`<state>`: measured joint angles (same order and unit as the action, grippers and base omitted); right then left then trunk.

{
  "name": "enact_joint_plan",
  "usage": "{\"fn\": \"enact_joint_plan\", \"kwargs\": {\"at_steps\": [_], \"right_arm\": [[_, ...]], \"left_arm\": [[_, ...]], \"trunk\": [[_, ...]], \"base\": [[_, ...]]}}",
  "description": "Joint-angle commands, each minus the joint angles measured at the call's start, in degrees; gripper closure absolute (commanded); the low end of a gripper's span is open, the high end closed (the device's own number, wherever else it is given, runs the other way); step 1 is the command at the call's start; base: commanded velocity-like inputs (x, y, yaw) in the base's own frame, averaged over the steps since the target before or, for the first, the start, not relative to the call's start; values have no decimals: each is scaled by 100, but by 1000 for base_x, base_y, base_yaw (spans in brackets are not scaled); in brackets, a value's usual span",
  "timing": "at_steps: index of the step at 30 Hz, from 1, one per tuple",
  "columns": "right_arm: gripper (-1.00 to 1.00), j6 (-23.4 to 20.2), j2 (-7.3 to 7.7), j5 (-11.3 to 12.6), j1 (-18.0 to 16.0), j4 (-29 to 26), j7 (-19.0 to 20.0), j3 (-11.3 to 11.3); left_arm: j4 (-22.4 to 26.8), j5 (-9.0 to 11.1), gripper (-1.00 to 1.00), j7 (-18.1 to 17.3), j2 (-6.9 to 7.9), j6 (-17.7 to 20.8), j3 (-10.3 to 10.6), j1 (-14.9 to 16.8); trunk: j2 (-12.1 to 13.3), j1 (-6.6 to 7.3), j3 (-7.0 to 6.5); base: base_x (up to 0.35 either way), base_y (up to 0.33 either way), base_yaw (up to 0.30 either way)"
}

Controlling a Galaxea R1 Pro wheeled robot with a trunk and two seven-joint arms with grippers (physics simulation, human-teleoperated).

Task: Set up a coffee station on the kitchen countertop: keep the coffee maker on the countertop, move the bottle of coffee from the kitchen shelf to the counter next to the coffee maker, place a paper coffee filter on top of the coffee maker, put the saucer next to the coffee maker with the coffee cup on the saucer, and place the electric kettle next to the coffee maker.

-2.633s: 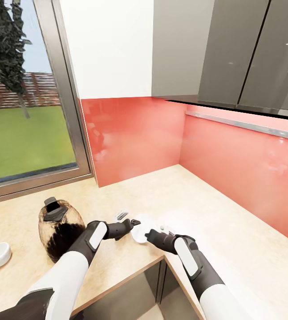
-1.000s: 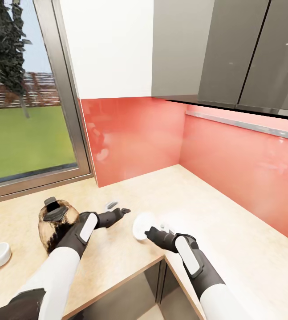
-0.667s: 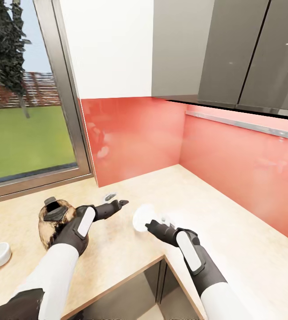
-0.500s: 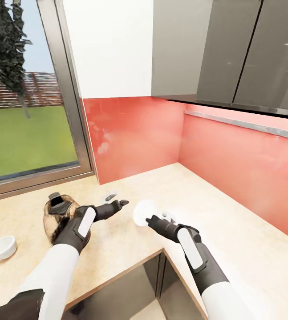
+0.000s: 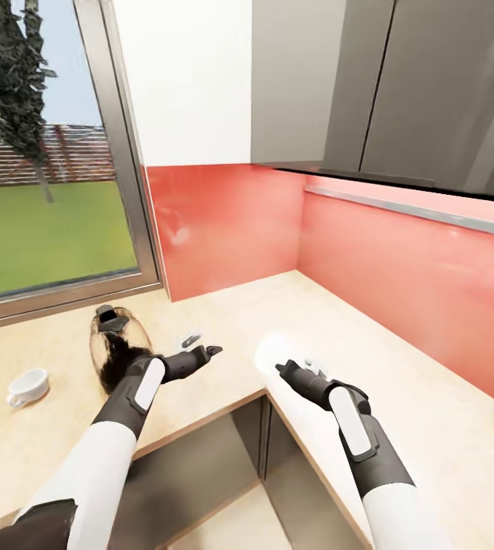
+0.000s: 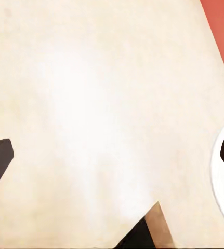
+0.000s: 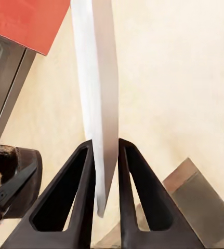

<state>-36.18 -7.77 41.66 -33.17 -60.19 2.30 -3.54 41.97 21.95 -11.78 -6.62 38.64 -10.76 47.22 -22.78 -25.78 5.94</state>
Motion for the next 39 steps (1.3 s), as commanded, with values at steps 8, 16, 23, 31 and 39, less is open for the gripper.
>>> {"fn": "enact_joint_plan", "kwargs": {"at_steps": [8,16,23,31,39], "right_arm": [[100,-39,-14,18,-6,-1,60,-24],[100,-39,-23,18,-6,-1,60,-20],[100,-40,-27,18,-6,-1,60,-15],[100,-39,-23,18,-6,-1,60,-9],[100,-43,-34,18,-6,-66,77,11]], "left_arm": [[4,9,-100,-26,-6,64,-34,0],[2,-6,-100,-500,26,37,-16,-16],[-5,-32,-100,-869,33,32,157,-667],[-5,-86,-100,-1278,71,-23,273,-1697],[-532,-1521,-100,-1255,791,-1001,330,-3235]], "trunk": [[-14,0,13],[-14,0,13],[-14,0,13],[-14,0,13],[-14,0,13]], "base": [[-323,-131,0],[-326,-77,0],[-335,-2,0],[-300,0,0],[-31,0,0]]}}
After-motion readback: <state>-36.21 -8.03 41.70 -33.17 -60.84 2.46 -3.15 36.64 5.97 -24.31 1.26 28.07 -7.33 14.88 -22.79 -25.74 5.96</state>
